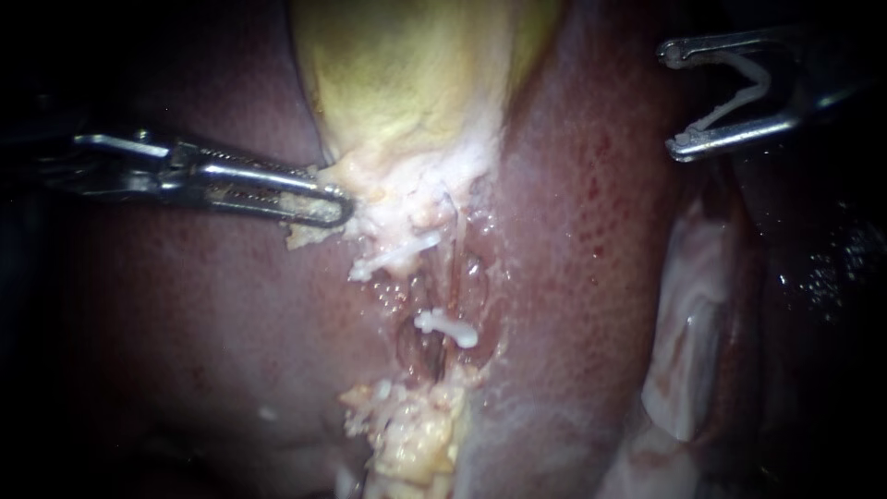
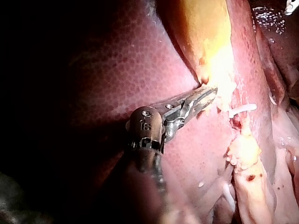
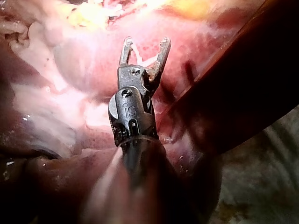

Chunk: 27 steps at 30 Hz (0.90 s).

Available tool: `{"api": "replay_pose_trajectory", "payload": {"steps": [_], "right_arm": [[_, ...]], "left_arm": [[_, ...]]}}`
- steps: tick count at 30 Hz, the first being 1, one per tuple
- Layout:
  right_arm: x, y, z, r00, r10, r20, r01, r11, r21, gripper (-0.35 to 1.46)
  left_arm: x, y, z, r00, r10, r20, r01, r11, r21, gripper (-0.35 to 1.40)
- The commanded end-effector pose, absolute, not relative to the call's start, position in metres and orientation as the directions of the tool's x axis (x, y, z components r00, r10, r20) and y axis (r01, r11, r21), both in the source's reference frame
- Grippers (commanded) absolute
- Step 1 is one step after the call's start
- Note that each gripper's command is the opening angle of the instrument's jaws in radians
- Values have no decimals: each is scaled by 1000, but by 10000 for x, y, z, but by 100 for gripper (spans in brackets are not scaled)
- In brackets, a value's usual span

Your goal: Clipping second clip right tube

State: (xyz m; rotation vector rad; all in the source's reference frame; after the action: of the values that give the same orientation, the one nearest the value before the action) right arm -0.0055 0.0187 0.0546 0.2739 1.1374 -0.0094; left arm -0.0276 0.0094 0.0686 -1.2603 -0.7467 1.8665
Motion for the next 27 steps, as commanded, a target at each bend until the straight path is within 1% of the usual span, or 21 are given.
{"api": "replay_pose_trajectory", "payload": {"steps": [1, 5, 8, 12, 15, 18, 22, 27], "right_arm": [[-56, 187, 546, 424, 132, -896, 146, 966, 211, 50], [-55, 187, 546, 423, 131, -896, 147, 966, 211, 50], [-55, 186, 546, 423, 131, -896, 147, 966, 211, 50], [-55, 186, 546, 423, 131, -896, 147, 966, 211, 50], [-55, 185, 545, 423, 131, -897, 147, 966, 211, 50], [-55, 183, 545, 425, 130, -896, 149, 966, 210, 50], [-49, 176, 544, 420, 123, -899, 159, 965, 206, 50], [-25, 149, 550, 419, 203, -885, 152, 945, 288, 50]], "left_arm": [[-274, 94, 684, -234, 835, -498, -258, -548, -796, -35], [-256, 99, 666, -234, 838, -494, -248, -542, -803, -35], [-237, 104, 646, -206, 843, -497, -252, -536, -806, -35], [-201, 115, 612, -172, 836, -521, -266, -548, -793, -35], [-181, 122, 595, -148, 836, -528, -274, -548, -790, -35], [-174, 125, 589, -140, 836, -530, -280, -547, -789, -35], [-176, 123, 590, -138, 836, -531, -284, -547, -788, -35], [-178, 123, 590, -138, 836, -531, -285, -547, -787, -35]]}}
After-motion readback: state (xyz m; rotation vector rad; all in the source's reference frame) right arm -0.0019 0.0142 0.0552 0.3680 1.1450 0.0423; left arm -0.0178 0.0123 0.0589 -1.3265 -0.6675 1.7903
